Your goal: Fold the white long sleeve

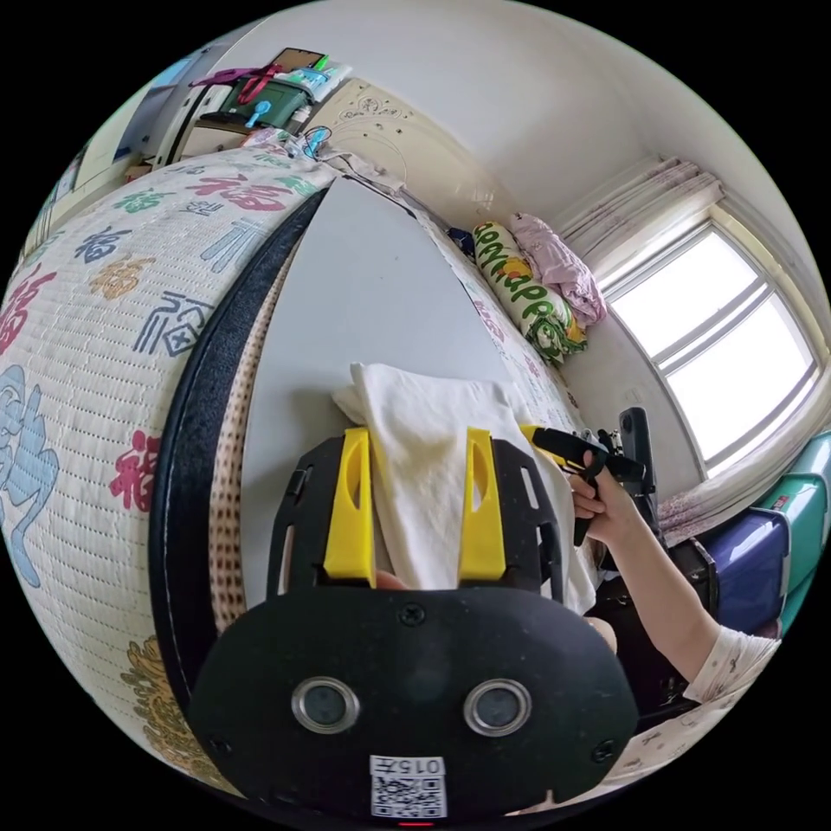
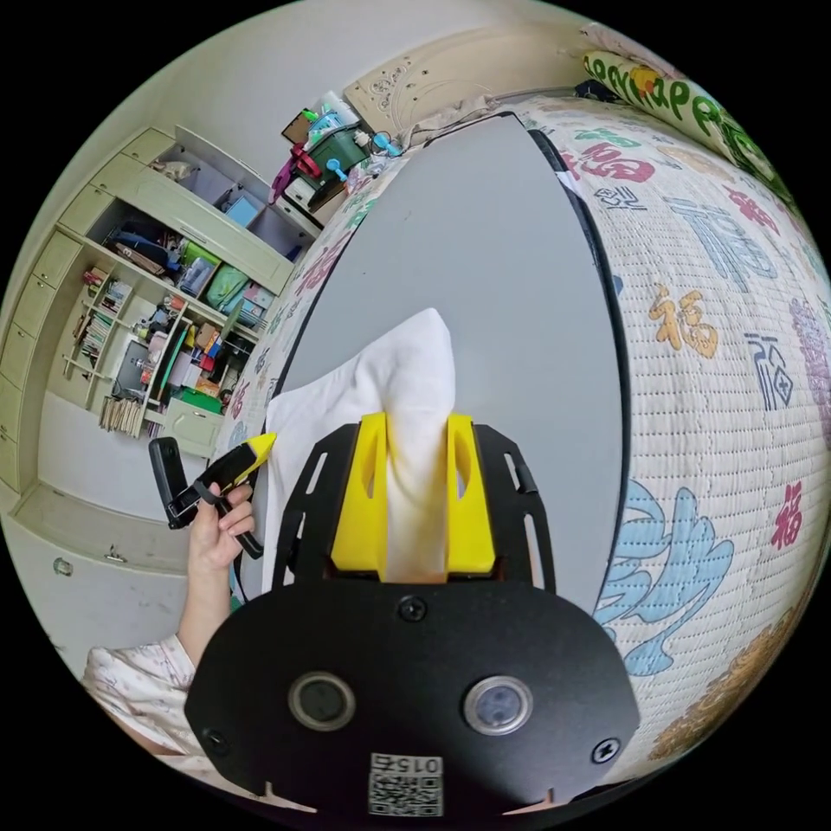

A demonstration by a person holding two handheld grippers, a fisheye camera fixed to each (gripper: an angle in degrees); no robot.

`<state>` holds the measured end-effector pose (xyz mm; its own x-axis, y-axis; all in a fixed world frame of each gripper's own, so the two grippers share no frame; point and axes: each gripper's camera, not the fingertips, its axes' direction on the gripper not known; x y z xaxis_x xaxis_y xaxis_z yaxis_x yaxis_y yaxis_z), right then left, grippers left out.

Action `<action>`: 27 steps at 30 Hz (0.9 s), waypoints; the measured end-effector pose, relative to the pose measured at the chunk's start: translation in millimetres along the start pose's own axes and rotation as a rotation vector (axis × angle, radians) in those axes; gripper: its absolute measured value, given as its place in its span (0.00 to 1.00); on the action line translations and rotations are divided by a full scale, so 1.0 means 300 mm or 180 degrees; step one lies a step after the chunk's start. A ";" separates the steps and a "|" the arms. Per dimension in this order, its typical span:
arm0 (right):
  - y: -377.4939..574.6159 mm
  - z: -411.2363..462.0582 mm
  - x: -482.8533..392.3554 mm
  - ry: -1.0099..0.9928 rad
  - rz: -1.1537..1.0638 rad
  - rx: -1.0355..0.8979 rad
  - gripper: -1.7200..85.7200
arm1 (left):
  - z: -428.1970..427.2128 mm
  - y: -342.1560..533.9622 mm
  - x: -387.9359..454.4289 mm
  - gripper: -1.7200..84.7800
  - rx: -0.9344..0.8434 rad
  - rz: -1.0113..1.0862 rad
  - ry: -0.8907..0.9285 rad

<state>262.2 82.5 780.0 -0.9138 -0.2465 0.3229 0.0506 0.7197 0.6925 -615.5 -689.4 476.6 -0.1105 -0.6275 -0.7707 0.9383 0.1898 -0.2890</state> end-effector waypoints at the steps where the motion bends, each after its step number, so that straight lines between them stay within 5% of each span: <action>1: 0.006 -0.001 0.046 0.0002 0.0002 -0.0013 0.13 | 0.007 -0.039 0.018 0.17 -0.0015 -0.0029 0.0027; 8: 0.184 -0.115 0.348 0.0000 -0.0062 0.0204 0.10 | 0.016 -0.233 0.171 0.10 -0.0205 -0.0053 0.0181; 14: 0.521 -0.425 0.516 -0.0286 -0.0524 0.0723 0.09 | -0.298 -0.301 0.516 0.08 0.0389 0.0411 0.0427; 27: 1.549 -1.203 0.657 -0.1105 -0.2029 0.1539 0.09 | -1.671 -0.100 1.312 0.08 0.1945 0.1515 0.0366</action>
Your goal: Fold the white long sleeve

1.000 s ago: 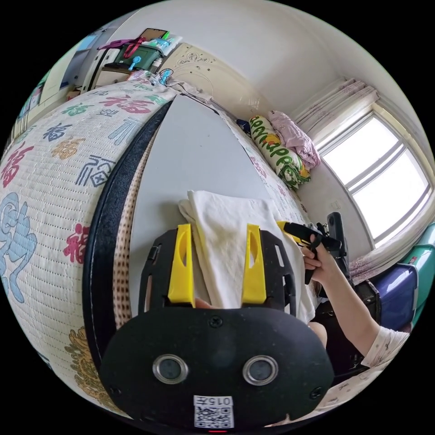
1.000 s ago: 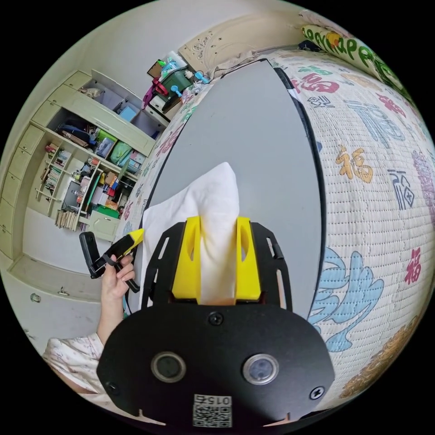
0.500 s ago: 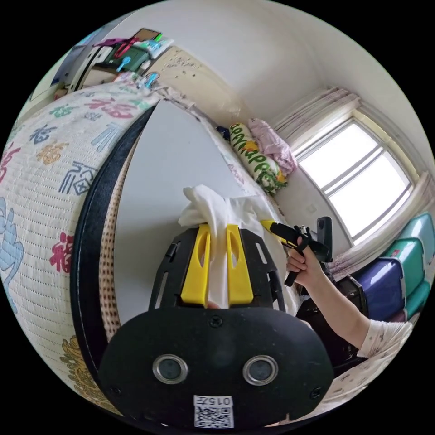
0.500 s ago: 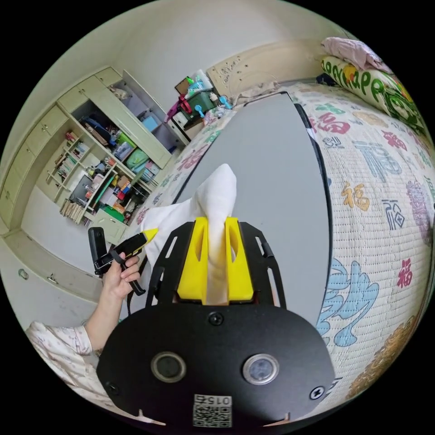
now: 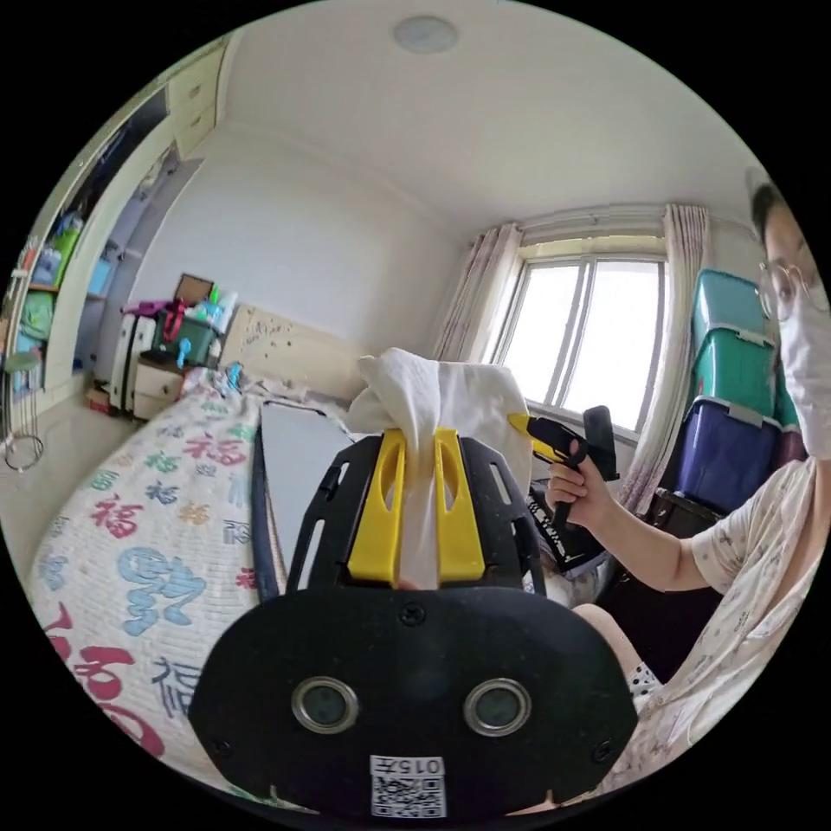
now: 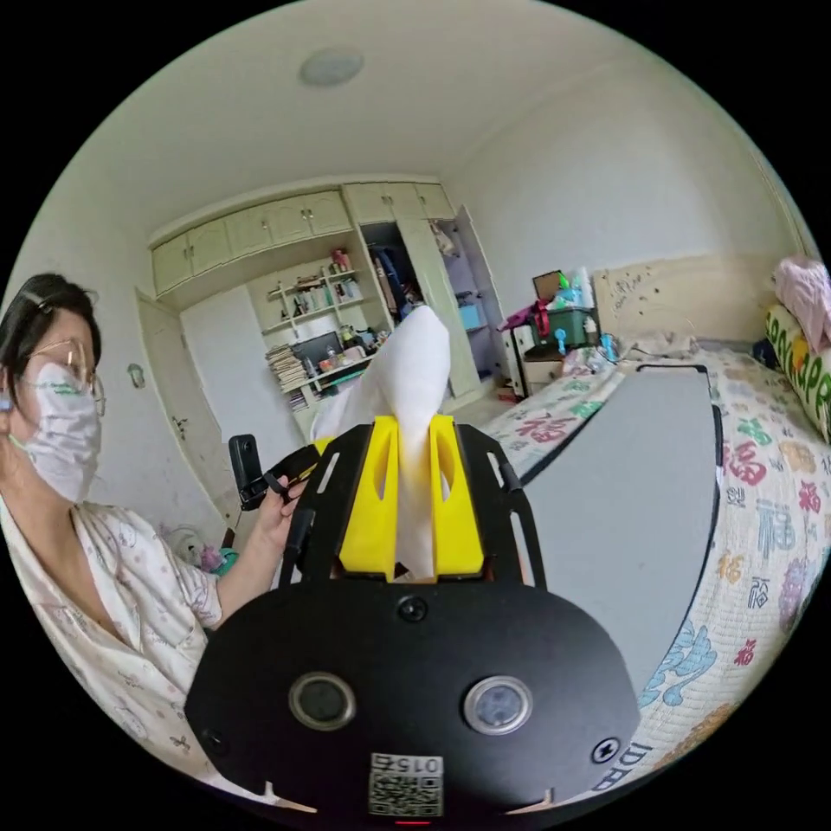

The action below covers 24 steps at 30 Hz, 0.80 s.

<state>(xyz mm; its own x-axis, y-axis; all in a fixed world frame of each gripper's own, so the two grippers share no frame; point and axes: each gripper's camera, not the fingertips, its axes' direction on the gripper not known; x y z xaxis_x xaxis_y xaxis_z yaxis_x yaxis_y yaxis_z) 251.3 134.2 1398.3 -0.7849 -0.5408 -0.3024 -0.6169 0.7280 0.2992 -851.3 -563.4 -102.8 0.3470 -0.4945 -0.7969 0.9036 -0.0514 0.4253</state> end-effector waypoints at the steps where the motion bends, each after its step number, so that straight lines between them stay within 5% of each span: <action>1: 0.057 -0.059 -0.063 -0.0098 -0.0132 -0.0016 0.09 | -0.066 -0.025 0.036 0.08 0.0046 0.0055 -0.0045; 8: 0.534 -0.234 -0.427 -0.0717 -0.0889 -0.0234 0.09 | -0.888 -0.067 0.368 0.08 0.0535 -0.0067 -0.0649; 15: 0.982 -0.139 -0.495 -0.1642 -0.0641 -0.0881 0.09 | -1.523 -0.023 0.593 0.08 0.0300 -0.0182 -0.1133; 24: 1.381 0.061 -0.618 -0.1975 -0.0783 -0.1546 0.09 | -1.861 0.115 0.613 0.08 0.0458 -0.0462 -0.1133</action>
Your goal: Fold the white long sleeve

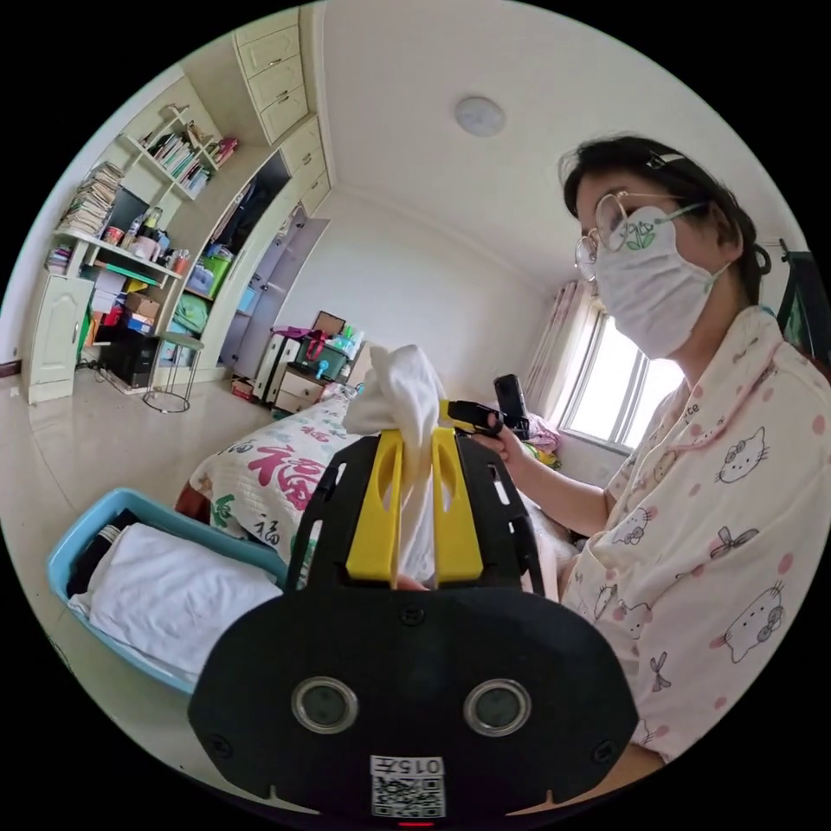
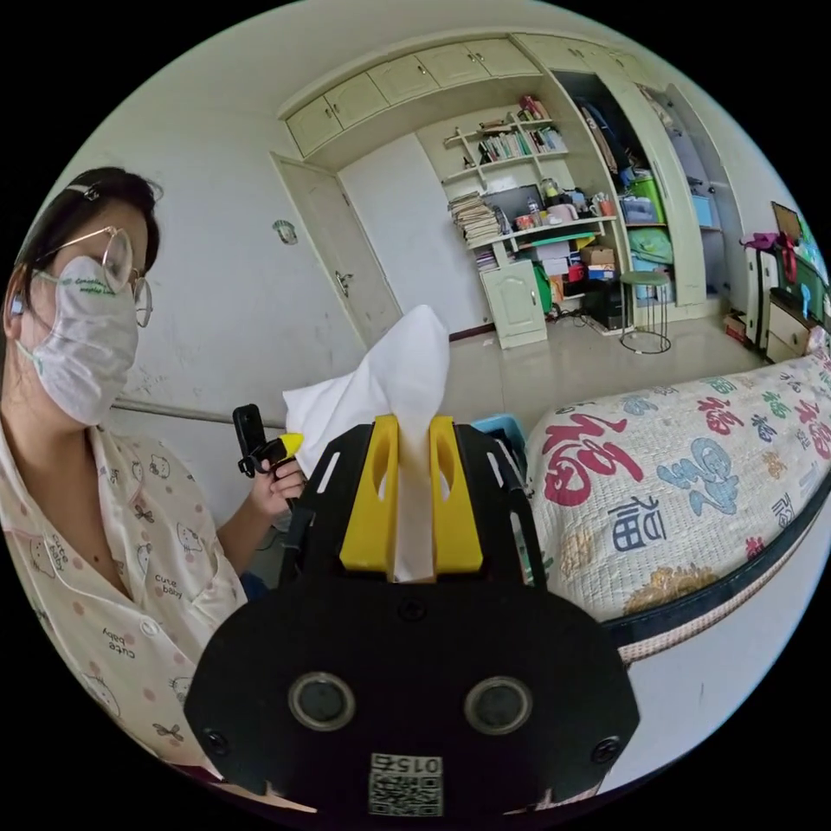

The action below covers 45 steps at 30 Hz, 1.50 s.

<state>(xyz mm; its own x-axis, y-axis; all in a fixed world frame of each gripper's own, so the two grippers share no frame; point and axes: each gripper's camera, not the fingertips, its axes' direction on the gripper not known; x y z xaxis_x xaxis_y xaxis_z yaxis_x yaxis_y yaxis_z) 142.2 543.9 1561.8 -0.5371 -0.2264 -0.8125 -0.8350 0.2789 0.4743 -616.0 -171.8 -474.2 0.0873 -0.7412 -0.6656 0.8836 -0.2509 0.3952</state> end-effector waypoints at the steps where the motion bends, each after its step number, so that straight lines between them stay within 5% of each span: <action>1: 0.021 0.044 0.002 -0.0028 -0.0018 -0.0076 0.09 | -0.023 0.009 -0.019 0.08 -0.0006 -0.0008 -0.0033; 6: 0.079 0.239 0.059 -0.0273 0.0017 -0.0316 0.09 | -0.113 0.058 -0.149 0.08 0.0079 -0.0249 -0.0037; 11: -0.068 0.780 0.159 0.0118 -0.0031 -0.0917 0.10 | -0.181 0.184 -0.390 0.08 0.0199 -0.0635 -0.0422; 17: -0.175 1.424 0.256 0.1114 0.0454 -0.1363 0.10 | -0.106 0.510 -0.926 0.12 0.0039 -0.1614 -0.2846; 21: -0.093 1.324 0.228 0.1015 0.0242 -0.1213 0.09 | 0.002 0.581 -0.998 0.12 -0.0006 -0.1607 -0.2934; 36: 0.065 0.644 0.371 0.1866 0.1394 -0.0222 0.02 | 0.972 1.261 -1.340 0.11 -0.2907 -0.1420 -0.2362; 45: -0.131 0.470 0.321 0.2238 0.1817 0.0631 0.02 | 1.205 1.405 -1.545 0.11 -0.3623 -0.1131 -0.2525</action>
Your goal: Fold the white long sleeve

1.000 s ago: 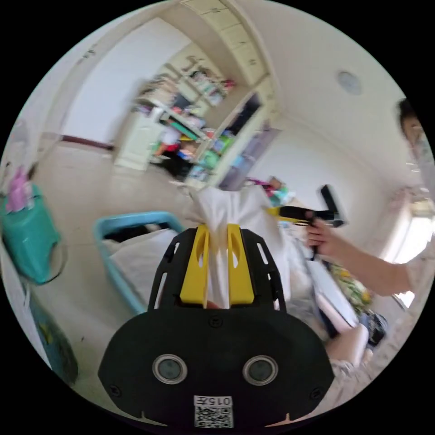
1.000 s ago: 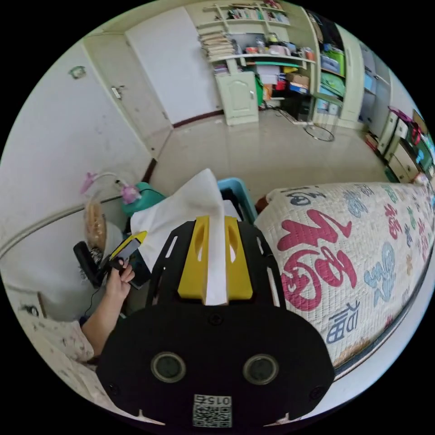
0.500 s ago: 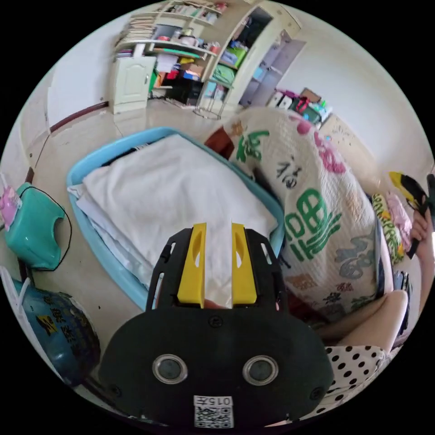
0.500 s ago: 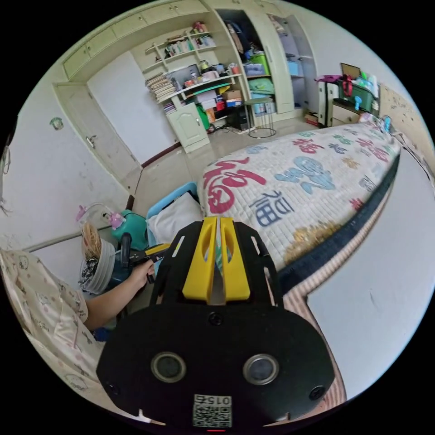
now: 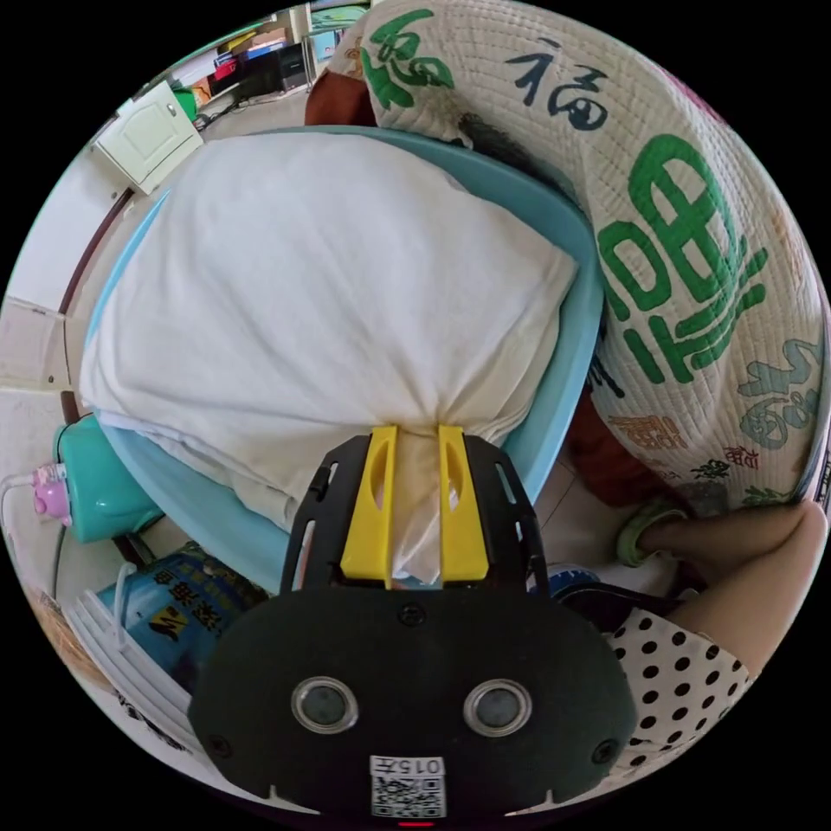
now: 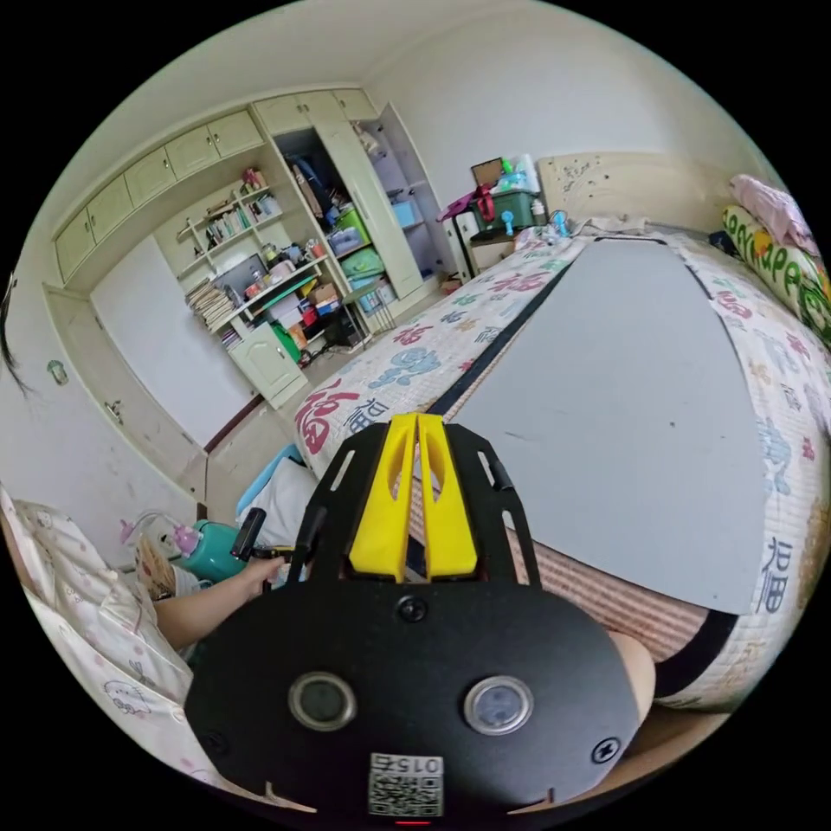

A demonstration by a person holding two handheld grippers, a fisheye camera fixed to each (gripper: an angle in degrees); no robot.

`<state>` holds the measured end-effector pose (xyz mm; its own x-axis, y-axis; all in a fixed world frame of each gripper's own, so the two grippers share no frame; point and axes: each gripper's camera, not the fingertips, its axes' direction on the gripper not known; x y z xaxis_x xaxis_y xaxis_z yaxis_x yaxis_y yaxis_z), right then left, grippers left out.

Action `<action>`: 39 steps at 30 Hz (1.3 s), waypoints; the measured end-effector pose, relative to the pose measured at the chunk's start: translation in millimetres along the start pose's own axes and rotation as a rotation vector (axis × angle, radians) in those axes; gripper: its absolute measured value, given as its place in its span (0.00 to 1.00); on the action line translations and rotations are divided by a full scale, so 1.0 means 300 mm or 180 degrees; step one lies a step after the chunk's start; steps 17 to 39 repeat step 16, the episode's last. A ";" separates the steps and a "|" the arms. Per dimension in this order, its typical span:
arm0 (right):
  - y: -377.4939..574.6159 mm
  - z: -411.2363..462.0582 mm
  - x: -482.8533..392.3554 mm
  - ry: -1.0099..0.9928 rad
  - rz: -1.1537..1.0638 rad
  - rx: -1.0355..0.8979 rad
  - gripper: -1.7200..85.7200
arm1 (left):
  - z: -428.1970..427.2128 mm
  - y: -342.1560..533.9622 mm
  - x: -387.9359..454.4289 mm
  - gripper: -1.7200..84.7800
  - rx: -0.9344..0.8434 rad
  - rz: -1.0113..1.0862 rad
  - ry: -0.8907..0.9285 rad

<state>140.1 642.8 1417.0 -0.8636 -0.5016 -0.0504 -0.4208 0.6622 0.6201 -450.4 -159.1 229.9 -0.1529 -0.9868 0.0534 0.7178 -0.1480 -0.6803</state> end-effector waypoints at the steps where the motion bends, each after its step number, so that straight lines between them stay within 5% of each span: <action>1: -0.025 -0.042 -0.017 0.0069 0.0030 0.0116 0.02 | 0.014 -0.006 -0.008 0.11 -0.0022 -0.0020 -0.0008; 8: -0.096 -0.363 -0.093 0.0950 0.0212 0.0723 0.07 | -0.090 0.087 0.081 0.11 0.0414 0.0103 0.0221; 16: -0.174 -0.651 -0.102 0.2101 0.0692 0.1107 0.10 | -0.454 -0.014 0.573 0.11 0.1549 0.1247 0.0201; 39: -0.174 -0.651 -0.102 0.2101 0.0692 0.1107 0.10 | -0.454 -0.014 0.573 0.11 0.1549 0.1247 0.0201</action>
